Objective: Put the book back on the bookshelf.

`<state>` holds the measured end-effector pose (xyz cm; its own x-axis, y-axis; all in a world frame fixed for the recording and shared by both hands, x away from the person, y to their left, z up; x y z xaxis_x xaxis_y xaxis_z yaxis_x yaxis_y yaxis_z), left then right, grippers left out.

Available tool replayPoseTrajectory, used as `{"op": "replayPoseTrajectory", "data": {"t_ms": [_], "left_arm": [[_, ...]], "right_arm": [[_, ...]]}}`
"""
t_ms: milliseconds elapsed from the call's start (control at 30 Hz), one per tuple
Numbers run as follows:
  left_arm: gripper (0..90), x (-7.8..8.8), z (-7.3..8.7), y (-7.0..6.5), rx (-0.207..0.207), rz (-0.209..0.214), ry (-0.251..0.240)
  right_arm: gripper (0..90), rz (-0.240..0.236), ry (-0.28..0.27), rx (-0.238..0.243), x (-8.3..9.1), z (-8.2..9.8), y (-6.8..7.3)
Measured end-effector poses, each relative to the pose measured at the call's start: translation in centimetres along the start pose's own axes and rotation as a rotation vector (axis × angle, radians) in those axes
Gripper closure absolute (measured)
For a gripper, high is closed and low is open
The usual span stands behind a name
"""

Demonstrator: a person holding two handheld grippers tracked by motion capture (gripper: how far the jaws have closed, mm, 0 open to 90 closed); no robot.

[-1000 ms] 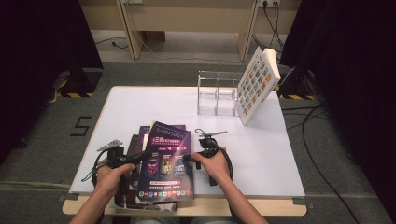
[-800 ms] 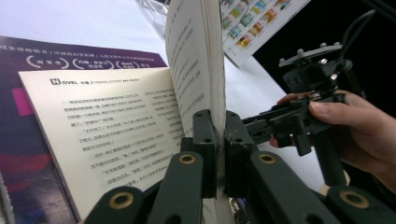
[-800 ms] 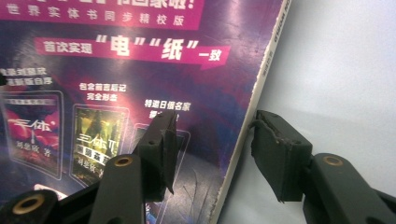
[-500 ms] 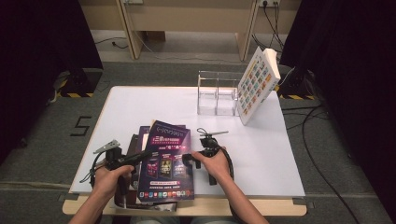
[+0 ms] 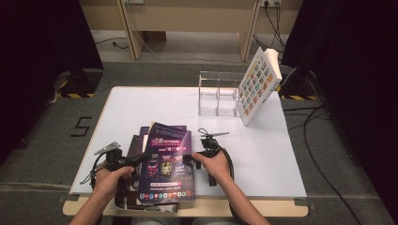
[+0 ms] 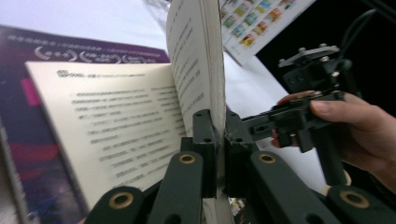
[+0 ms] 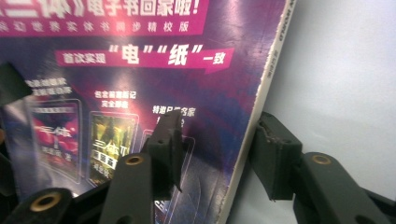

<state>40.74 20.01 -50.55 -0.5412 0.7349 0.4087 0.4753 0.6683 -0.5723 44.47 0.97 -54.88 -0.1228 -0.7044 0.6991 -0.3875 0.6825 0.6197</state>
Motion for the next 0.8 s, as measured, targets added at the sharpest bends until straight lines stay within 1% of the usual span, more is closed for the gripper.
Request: {"op": "replayPoseTrajectory", "data": {"t_ms": [33,67,133,167,200,233,300,400,467,500,533,567,600,633,700,800], "left_arm": [[85.4,-0.1,0.1,0.3,-0.003,-0.018,0.012],[85.2,-0.2,0.3,0.5,-0.002,-0.041,0.026],[85.0,-0.4,0.5,1.2,0.012,-0.078,0.049],[84.9,-0.4,0.5,1.4,0.007,-0.097,0.06],[84.6,-0.4,0.6,1.6,0.007,-0.109,0.069],[84.5,-0.5,0.6,1.6,0.01,-0.117,0.075],[84.5,-0.5,0.6,1.7,-0.001,-0.138,0.09],[84.4,-0.6,0.7,1.9,-0.005,-0.162,0.11],[84.3,-0.7,0.8,2.1,-0.006,-0.172,0.118],[84.3,-0.7,0.7,2.1,-0.009,-0.174,0.12],[84.3,-0.7,0.7,2.0,-0.01,-0.174,0.121],[84.3,-0.6,0.7,2.1,-0.008,-0.173,0.123],[84.2,-0.7,0.7,2.1,-0.005,-0.174,0.124],[84.2,-0.7,0.8,2.2,0.0,-0.175,0.127],[84.0,-0.7,0.8,2.3,0.002,-0.179,0.132],[84.0,-0.7,0.8,2.3,-0.004,-0.184,0.139]], "right_arm": [[58.7,0.001,-0.002,-0.005,0.0,0.0,0.0],[60.6,0.006,-0.007,-0.001,0.0,0.0,-0.1],[64.6,0.013,-0.009,0.0,0.1,0.0,-0.1],[67.3,0.015,-0.01,-0.008,0.3,0.0,0.0],[69.2,0.015,-0.013,-0.006,0.4,-0.1,0.2],[70.2,0.02,-0.018,0.009,0.5,-0.2,0.2],[72.3,0.03,-0.011,0.018,0.7,-0.3,0.5],[75.9,0.028,-0.009,0.03,0.8,-0.4,0.9],[77.5,0.037,0.001,0.03,0.9,-0.4,1.1],[78.0,0.039,0.003,0.042,0.9,-0.5,1.1],[78.4,0.041,0.009,0.035,0.9,-0.5,1.2],[78.7,0.048,0.012,0.043,0.9,-0.5,1.2],[78.9,0.052,0.019,0.033,0.9,-0.5,1.3],[79.1,0.057,0.018,0.044,0.8,-0.6,1.3],[79.4,0.062,0.025,0.033,0.9,-0.5,1.4],[79.0,0.064,0.03,0.029,0.8,-0.5,1.3]]}}
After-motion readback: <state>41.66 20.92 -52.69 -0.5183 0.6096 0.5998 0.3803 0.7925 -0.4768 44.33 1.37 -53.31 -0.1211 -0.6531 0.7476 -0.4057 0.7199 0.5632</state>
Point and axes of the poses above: each handheld gripper's, and its own axes: x roughly backward along the jaws, z roughly out of its underside, y roughly to its left, the point moved 9 cm from there along -x, roughly forward along the jaws, and after that the axes turned 6 degrees about y, right-handed, at the moved point
